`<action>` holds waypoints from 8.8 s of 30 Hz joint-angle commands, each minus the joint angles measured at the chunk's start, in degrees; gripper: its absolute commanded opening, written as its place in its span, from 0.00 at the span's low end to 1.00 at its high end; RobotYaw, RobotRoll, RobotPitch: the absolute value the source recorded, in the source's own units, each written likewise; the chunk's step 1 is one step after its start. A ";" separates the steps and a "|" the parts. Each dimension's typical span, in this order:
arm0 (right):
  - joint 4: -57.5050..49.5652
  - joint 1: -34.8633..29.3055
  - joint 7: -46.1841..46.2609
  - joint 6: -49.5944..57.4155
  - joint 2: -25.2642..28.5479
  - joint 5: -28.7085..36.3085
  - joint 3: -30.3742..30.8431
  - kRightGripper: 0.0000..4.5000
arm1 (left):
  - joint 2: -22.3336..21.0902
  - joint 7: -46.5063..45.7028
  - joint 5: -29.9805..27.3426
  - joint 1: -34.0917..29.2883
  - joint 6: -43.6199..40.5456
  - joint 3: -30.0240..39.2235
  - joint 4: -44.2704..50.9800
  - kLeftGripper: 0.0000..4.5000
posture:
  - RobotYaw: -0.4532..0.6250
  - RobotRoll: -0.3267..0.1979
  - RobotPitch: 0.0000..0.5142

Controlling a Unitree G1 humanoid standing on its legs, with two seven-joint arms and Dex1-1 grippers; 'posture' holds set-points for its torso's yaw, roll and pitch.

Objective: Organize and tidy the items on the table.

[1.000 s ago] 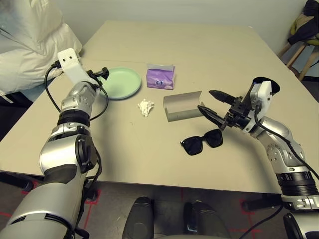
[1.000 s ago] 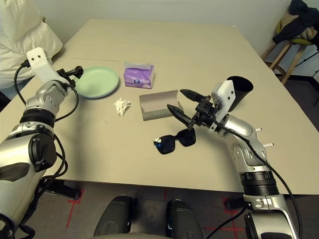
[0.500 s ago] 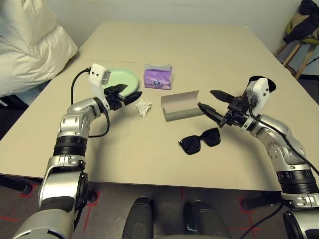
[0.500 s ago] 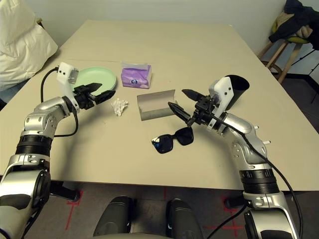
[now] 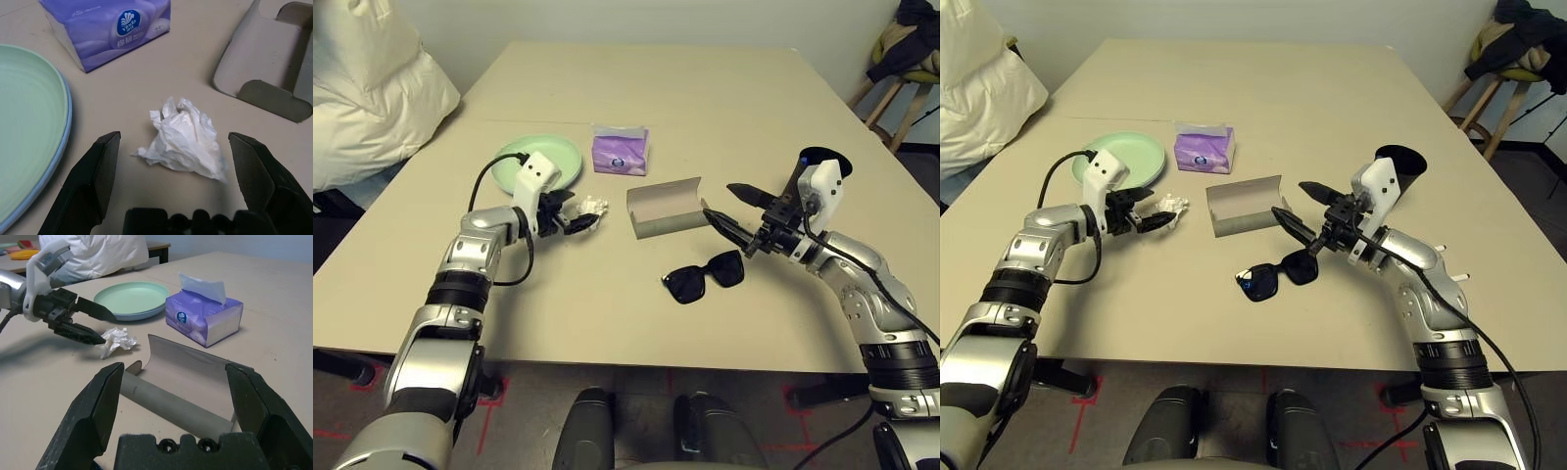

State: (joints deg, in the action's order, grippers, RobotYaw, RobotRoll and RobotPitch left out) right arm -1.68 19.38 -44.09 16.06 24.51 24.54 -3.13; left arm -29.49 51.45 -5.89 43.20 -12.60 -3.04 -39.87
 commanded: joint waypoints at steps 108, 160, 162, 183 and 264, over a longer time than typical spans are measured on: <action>-11.46 20.47 -14.55 22.38 23.22 -16.05 23.78 1.00 | 0.73 18.30 -9.12 -11.30 12.99 4.01 17.97 1.00 | 0.67 0.62 0.26; -5.91 28.58 -42.75 4.52 20.53 -42.00 37.14 0.87 | -3.11 19.27 -10.18 -20.27 6.31 -3.15 34.79 1.00 | 0.74 0.62 0.31; -5.65 28.50 -43.25 4.62 20.31 -42.17 37.22 0.70 | -3.14 19.19 -10.19 -20.37 6.24 -3.12 34.99 1.00 | 0.74 0.62 0.31; -1.67 28.31 -43.54 0.97 19.52 -43.72 36.13 0.07 | -3.44 18.94 -10.19 -19.99 5.54 -3.20 35.43 1.00 | 0.74 0.62 0.31; 26.39 37.15 -13.52 -14.48 4.00 -58.91 32.37 0.07 | -1.97 17.41 -15.22 -14.95 2.77 -0.62 35.28 1.00 | 0.71 0.62 0.22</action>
State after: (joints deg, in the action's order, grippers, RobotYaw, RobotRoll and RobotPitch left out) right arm 25.08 56.95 -57.10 1.04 28.51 -34.26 28.70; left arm -30.96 68.94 -21.39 28.57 -9.73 -3.24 -5.42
